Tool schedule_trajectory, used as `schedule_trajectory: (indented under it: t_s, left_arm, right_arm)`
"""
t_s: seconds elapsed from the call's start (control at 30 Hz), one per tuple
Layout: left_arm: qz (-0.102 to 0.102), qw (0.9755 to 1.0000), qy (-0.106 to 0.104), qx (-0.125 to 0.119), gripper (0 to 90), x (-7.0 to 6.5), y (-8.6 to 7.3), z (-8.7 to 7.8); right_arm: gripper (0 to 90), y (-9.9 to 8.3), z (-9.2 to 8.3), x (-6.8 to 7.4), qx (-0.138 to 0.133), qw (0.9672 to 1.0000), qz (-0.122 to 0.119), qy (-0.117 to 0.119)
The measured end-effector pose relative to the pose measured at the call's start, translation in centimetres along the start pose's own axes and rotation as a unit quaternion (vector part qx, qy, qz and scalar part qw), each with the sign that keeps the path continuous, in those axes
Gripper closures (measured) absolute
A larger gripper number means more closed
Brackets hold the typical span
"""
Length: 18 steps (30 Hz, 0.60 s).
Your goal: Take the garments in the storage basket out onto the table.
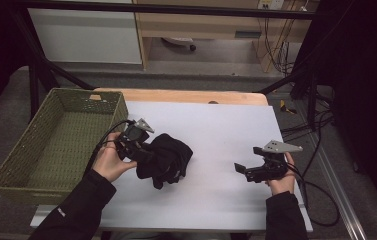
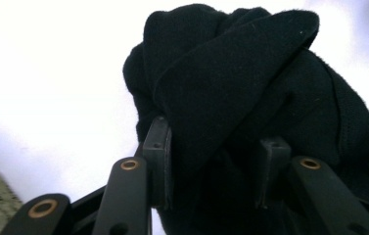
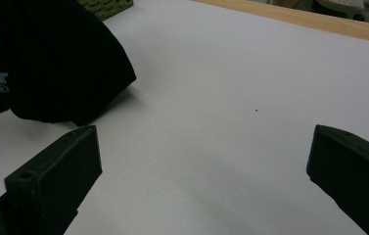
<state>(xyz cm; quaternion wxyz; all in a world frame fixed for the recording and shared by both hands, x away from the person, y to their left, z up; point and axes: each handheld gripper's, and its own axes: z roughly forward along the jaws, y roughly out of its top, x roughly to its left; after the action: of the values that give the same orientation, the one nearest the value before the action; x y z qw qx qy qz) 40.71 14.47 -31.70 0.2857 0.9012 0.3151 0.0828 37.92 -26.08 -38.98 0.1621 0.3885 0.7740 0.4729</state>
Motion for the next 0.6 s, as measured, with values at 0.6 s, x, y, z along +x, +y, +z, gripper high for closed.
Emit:
schedule_trajectory:
  t_s: [0.6]
  left_arm:
    - [0.001, 0.9989, -0.006, 0.046, 47.3, -1.1, -1.8, 3.7]
  right_arm:
    - [0.3, 0.0, 0.0, 0.0, 0.0, 1.0, 0.0, 0.0]
